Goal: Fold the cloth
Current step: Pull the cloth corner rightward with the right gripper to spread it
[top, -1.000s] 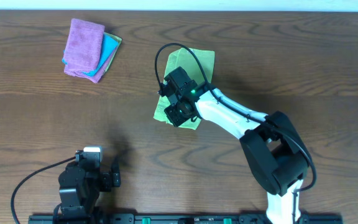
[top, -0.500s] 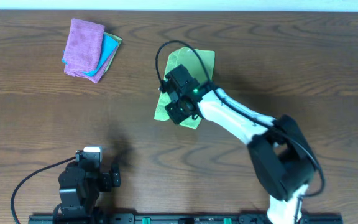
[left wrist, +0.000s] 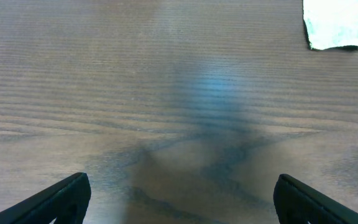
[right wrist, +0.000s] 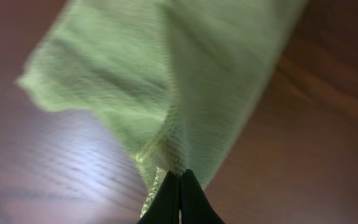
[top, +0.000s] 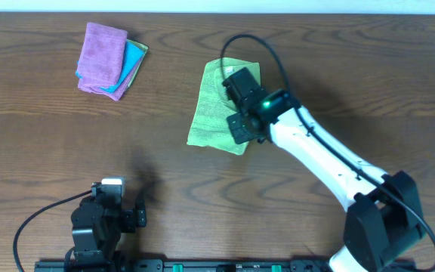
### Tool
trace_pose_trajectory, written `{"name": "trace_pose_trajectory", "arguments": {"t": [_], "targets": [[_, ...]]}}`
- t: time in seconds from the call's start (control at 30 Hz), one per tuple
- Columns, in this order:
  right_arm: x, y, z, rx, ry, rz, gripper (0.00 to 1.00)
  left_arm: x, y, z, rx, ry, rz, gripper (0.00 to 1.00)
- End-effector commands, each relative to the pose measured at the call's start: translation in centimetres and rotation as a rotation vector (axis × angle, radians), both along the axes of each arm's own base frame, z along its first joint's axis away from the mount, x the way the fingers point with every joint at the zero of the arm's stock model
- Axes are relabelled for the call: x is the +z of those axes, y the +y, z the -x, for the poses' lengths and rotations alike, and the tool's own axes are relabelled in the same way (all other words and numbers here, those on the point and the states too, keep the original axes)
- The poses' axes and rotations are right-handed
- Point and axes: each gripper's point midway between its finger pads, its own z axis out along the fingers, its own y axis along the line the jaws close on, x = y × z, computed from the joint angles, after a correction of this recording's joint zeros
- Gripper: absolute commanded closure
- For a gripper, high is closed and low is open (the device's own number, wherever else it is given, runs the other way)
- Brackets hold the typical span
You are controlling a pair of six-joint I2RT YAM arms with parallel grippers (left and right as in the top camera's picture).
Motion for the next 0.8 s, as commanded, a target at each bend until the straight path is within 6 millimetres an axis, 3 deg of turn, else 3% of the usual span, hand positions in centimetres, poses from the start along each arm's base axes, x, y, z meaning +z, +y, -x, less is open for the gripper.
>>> {"name": "trace_pose_trajectory", "arguments": {"t": [0.0, 0.2, 0.37, 0.57, 0.77], "targets": [[-0.1, -2.8, -0.9, -0.207, 0.005, 0.006, 0.99, -0.7, 0.1, 0.2, 0.011, 0.019, 0.002, 0.05], [-1.0, -6.7, -1.5, -0.363, 0.041, 0.007, 0.99, -0.7, 0.1, 0.2, 0.011, 0.019, 0.002, 0.05], [-2.8, -9.9, -0.6, -0.509, 0.095, 0.02, 0.99, -0.7, 0.1, 0.2, 0.011, 0.019, 0.002, 0.05], [-6.3, -13.2, 2.8, -0.697, 0.192, 0.071, 0.99, -0.7, 0.1, 0.2, 0.011, 0.019, 0.002, 0.05], [-7.9, -15.7, 5.6, -0.824, 0.203, 0.186, 0.98, -0.7, 0.1, 0.2, 0.011, 0.019, 0.002, 0.05]]}}
